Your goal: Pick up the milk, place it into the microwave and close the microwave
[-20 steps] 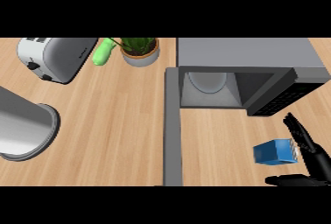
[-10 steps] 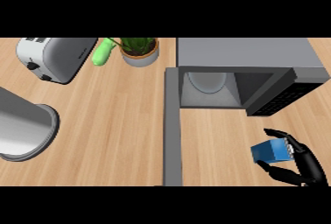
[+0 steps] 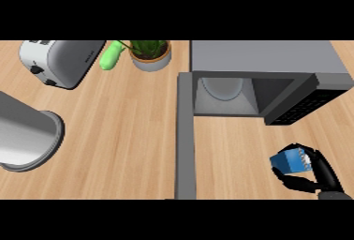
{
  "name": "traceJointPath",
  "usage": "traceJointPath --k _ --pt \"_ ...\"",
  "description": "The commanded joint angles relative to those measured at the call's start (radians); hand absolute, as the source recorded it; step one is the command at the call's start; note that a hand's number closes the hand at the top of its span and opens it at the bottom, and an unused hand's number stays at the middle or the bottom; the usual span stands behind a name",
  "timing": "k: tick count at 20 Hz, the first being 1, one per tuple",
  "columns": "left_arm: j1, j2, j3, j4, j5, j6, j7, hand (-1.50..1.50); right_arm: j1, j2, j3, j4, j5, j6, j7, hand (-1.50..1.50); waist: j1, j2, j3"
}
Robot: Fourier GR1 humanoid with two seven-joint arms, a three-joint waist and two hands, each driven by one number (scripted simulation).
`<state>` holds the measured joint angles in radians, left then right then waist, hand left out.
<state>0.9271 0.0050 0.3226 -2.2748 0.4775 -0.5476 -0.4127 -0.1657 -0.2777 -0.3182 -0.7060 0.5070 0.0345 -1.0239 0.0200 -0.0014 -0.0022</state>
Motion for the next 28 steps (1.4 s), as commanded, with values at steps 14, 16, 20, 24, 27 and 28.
traceJointPath --k 14,16,20,24,27,28 --pt "-0.007 -0.005 -0.01 0.014 0.022 -0.016 0.024 -1.5 -0.362 0.116 -0.06 0.339 0.004 -0.252 -0.046 1.5 0.013 0.01 0.005" --pt "0.027 -0.005 0.028 0.022 0.043 -0.066 -0.005 -1.5 -0.324 0.149 -0.058 0.354 -0.001 -0.274 -0.136 1.5 0.016 0.008 0.005" --pt "0.011 0.014 0.074 0.019 0.083 -0.05 0.029 -1.5 -0.344 0.167 -0.005 0.285 -0.009 -0.124 -0.105 1.5 -0.002 0.001 0.003" --pt "-0.015 -0.005 0.074 0.025 0.069 -0.033 0.041 -1.5 -0.305 0.256 0.077 0.162 0.015 -0.148 -0.037 1.5 -0.024 -0.006 0.001" --pt "0.021 -0.004 0.12 0.1 0.094 -0.134 -0.013 -1.5 -0.338 0.238 0.076 0.047 -0.009 -0.148 0.084 1.5 -0.017 -0.008 0.0" --pt "-0.035 0.008 0.117 0.065 0.103 -0.059 0.056 -1.5 -0.314 0.256 0.089 0.002 -0.007 -0.174 0.084 1.5 -0.024 -0.004 0.001"
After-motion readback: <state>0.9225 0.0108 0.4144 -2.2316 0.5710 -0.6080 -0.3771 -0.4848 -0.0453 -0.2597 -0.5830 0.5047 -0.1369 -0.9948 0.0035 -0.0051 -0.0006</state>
